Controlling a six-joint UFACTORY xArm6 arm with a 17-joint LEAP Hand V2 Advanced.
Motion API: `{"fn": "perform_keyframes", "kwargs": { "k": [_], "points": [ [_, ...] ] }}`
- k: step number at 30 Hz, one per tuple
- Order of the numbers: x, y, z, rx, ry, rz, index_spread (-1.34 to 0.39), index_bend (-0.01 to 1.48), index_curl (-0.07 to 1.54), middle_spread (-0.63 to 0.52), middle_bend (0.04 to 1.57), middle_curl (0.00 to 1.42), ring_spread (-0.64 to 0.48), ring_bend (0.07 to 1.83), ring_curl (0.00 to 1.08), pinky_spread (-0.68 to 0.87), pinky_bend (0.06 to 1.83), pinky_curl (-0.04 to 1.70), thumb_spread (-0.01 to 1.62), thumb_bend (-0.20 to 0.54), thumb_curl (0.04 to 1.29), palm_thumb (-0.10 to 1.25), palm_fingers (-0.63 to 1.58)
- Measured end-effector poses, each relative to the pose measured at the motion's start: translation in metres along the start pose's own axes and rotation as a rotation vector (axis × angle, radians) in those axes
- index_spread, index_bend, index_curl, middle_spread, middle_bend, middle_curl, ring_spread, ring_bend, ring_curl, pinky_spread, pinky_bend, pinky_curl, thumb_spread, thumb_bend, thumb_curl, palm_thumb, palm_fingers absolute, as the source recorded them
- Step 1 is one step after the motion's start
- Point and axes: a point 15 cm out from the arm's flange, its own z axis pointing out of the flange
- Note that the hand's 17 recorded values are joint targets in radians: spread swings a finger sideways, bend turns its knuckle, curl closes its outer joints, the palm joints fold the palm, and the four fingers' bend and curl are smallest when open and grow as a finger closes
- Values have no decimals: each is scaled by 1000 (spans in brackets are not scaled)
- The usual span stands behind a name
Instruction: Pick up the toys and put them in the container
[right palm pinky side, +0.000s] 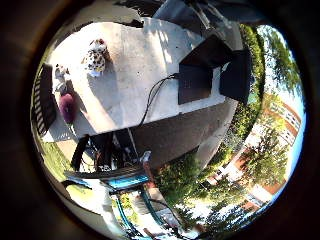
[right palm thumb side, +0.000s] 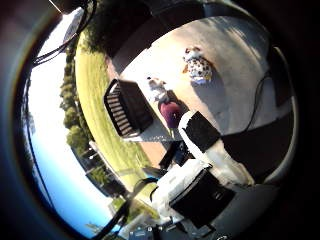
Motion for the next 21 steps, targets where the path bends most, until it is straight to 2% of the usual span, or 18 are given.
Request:
{"fn": "perform_keyframes", "kwargs": {
  "k": [6, 10, 16, 21],
  "points": [
    [-13, -10, 12, -3, -13, -1, -25, 167, 283, 91, 175, 332, 276, 411, 336, 428, 638, 210, 1243, -21, 338, 548, 168],
    [-26, -28, 42, -9, -50, 23, -18, 155, 276, 97, 185, 336, 277, 423, 335, 430, 649, 207, 1240, -26, 339, 539, 180],
    [-33, -84, 81, 103, -29, 91, 5, 148, 266, 107, 191, 345, 291, 452, 339, 441, 672, 202, 1218, -29, 341, 508, 219],
    [-55, -120, 134, 141, -14, 117, 18, 146, 256, 114, 194, 355, 299, 459, 340, 452, 708, 202, 1199, -26, 347, 503, 225]
  ]
}}
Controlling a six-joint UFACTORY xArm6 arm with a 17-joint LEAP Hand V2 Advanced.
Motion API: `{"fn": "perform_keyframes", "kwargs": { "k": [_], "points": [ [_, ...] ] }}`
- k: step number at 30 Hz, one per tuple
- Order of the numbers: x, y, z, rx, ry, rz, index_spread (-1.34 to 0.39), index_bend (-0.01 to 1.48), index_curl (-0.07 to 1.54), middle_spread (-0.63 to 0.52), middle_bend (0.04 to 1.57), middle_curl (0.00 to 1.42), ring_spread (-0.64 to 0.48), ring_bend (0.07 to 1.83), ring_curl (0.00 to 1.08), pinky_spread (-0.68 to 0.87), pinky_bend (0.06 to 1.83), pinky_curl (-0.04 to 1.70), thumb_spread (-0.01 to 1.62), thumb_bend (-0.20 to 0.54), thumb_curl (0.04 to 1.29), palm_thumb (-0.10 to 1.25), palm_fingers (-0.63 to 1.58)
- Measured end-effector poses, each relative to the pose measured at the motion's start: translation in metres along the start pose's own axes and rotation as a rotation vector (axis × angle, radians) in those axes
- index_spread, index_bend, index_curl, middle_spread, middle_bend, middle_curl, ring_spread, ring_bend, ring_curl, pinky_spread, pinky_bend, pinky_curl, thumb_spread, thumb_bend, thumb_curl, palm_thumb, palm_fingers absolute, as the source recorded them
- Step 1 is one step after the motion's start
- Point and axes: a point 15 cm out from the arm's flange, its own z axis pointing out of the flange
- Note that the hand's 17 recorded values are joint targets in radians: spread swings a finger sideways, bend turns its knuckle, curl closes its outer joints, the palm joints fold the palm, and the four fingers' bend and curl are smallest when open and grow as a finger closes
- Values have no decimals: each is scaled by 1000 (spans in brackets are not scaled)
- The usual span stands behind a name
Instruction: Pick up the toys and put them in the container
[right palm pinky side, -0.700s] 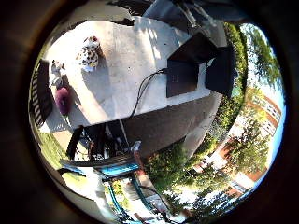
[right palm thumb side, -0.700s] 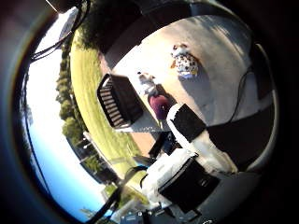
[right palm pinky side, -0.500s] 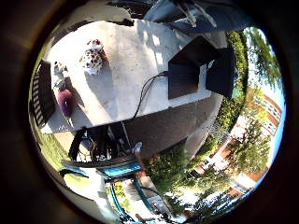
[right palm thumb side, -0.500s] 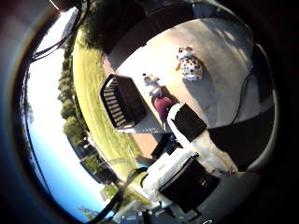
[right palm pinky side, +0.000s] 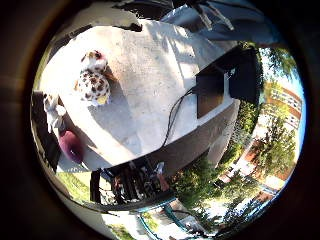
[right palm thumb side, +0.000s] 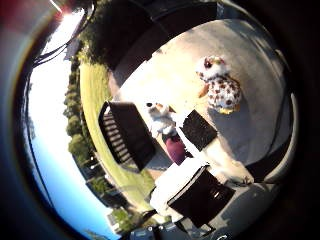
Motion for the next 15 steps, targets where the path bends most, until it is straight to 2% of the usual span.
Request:
{"fn": "perform_keyframes", "kwargs": {
  "k": [8, 15],
  "points": [
    [-12, -19, 92, 40, 9, 52, 45, 139, 236, 133, 195, 362, 326, 504, 343, 487, 794, 203, 1173, -25, 355, 512, 249],
    [-4, -6, 147, -10, 14, 90, 55, 147, 230, 144, 191, 364, 351, 534, 339, 541, 903, 210, 1146, -26, 362, 530, 290]
  ]
}}
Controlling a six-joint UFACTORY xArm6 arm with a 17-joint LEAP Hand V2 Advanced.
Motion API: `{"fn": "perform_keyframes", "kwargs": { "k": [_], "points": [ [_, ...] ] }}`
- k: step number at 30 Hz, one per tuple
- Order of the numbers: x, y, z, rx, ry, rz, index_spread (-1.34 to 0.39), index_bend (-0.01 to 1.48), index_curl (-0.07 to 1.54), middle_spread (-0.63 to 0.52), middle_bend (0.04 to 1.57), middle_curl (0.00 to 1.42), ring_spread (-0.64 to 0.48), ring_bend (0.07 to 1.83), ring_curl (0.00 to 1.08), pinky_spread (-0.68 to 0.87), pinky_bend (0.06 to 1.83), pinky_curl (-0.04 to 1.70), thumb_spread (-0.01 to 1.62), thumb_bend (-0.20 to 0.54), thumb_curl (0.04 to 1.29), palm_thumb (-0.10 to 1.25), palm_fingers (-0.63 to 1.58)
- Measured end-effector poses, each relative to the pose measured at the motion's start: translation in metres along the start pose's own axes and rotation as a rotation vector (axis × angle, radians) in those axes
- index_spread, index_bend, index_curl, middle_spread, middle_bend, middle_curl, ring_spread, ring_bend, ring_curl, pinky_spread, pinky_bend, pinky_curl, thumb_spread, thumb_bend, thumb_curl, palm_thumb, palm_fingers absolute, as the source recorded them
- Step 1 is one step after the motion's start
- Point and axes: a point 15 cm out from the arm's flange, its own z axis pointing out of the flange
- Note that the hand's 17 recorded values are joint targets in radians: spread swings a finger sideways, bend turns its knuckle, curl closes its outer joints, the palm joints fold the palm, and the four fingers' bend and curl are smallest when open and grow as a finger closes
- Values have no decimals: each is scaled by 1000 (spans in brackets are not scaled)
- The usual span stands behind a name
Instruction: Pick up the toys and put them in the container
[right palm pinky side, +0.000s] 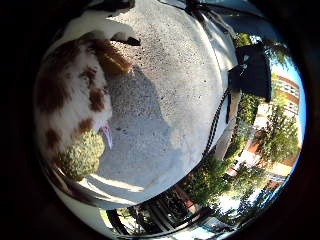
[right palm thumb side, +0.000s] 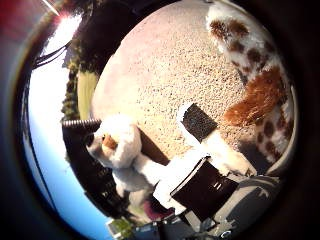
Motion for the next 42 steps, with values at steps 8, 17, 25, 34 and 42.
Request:
{"fn": "perform_keyframes", "kwargs": {
  "k": [8, 17, 25, 34, 42],
  "points": [
    [36, 16, 13, -73, -9, 43, -143, 94, 195, -7, 534, 490, 247, 880, 421, 490, 1082, 232, 1120, -4, 403, 676, 1059],
    [64, 7, -33, -45, -64, 73, -460, 343, 117, -166, 977, 805, 0, 1273, 674, 306, 1441, 416, 1039, 13, 520, 936, 1107],
    [43, 65, -113, -244, -160, -3, -699, 616, 107, -215, 1105, 963, -83, 1342, 757, 192, 1578, 533, 1070, -1, 613, 1024, 997],
    [0, 165, -312, -314, -220, -270, -862, 836, 97, -238, 1158, 1060, -118, 1410, 817, 140, 1634, 615, 1136, -13, 670, 996, 894],
    [-102, 290, -419, -254, -196, -592, -937, 977, 83, -250, 1194, 1119, -137, 1460, 851, 121, 1672, 679, 1172, -11, 706, 982, 815]
  ]
}}
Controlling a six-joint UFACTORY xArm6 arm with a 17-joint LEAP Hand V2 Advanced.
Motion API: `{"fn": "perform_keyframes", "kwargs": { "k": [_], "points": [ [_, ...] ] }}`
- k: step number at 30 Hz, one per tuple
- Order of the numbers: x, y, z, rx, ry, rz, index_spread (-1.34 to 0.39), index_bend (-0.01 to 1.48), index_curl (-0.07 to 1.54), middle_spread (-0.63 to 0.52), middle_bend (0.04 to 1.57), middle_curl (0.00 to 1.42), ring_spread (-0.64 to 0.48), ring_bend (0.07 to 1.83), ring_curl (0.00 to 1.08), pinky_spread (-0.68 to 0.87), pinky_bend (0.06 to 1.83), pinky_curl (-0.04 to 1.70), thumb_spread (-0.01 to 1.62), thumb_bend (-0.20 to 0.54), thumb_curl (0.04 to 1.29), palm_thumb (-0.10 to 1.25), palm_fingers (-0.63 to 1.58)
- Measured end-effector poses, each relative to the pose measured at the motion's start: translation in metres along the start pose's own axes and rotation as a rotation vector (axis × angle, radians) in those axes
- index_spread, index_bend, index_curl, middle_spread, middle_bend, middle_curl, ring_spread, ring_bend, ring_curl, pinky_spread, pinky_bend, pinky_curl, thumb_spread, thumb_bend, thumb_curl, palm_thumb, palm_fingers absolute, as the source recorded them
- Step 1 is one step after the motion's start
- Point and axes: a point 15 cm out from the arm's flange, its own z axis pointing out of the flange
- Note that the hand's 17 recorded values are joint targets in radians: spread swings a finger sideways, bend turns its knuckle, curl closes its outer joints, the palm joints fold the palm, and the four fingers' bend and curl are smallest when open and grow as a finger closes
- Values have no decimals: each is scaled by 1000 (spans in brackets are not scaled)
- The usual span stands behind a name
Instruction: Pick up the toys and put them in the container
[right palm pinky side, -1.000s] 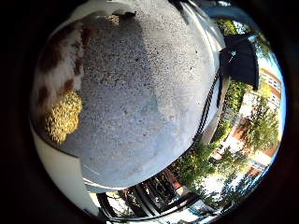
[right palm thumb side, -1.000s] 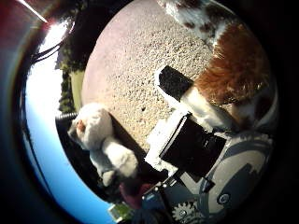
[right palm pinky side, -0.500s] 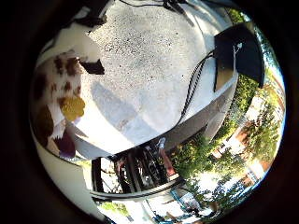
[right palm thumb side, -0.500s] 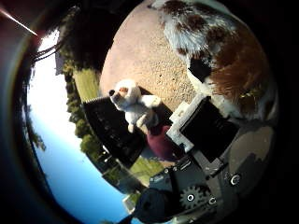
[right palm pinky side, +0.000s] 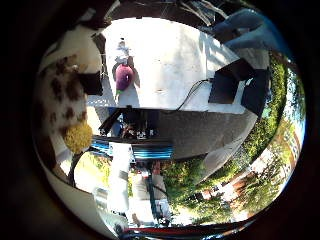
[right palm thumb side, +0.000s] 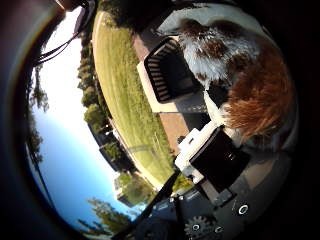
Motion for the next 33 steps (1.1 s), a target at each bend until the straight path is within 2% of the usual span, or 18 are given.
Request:
{"fn": "perform_keyframes", "kwargs": {
  "k": [6, 10, 16, 21, 26, 28, 31, 32, 33],
  "points": [
    [-117, 11, 21, -33, 55, -191, -960, 1046, 58, -255, 1219, 1147, -142, 1492, 866, 114, 1690, 718, 1176, -13, 720, 975, 774],
    [-174, 2, 48, -47, 98, -240, -965, 1092, 33, -257, 1233, 1159, -144, 1508, 872, 111, 1695, 742, 1178, -13, 729, 972, 756],
    [-218, -83, 106, 19, 134, -219, -962, 1150, -6, -258, 1249, 1168, -145, 1526, 876, 105, 1690, 770, 1181, -24, 726, 921, 733],
    [-211, -163, 176, 7, 144, -186, -958, 1185, -20, -256, 1267, 1169, -136, 1548, 873, 97, 1663, 802, 1199, -18, 696, 913, 680],
    [-197, -214, 224, 60, 146, -162, -887, 1168, -12, -236, 1209, 1115, -75, 1528, 815, 136, 1586, 792, 1207, -24, 654, 901, 663],
    [-195, -218, 239, 45, 151, -160, -779, 1150, 1, -205, 1100, 1048, -4, 1421, 760, 184, 1533, 767, 1200, -33, 634, 869, 582],
    [-189, -219, 252, 23, 154, -164, -515, 1115, 50, -127, 712, 884, 99, 1176, 703, 262, 1379, 763, 1179, -40, 608, 824, -85],
    [-187, -220, 255, 16, 155, -175, -491, 1096, 53, -105, 641, 840, 120, 1102, 666, 277, 1316, 729, 1176, -40, 603, 815, -196],
    [-184, -220, 256, 12, 155, -194, -458, 1022, 54, -50, 485, 738, 173, 910, 558, 321, 1232, 652, 1164, -35, 591, 806, -267]
  ]
}}
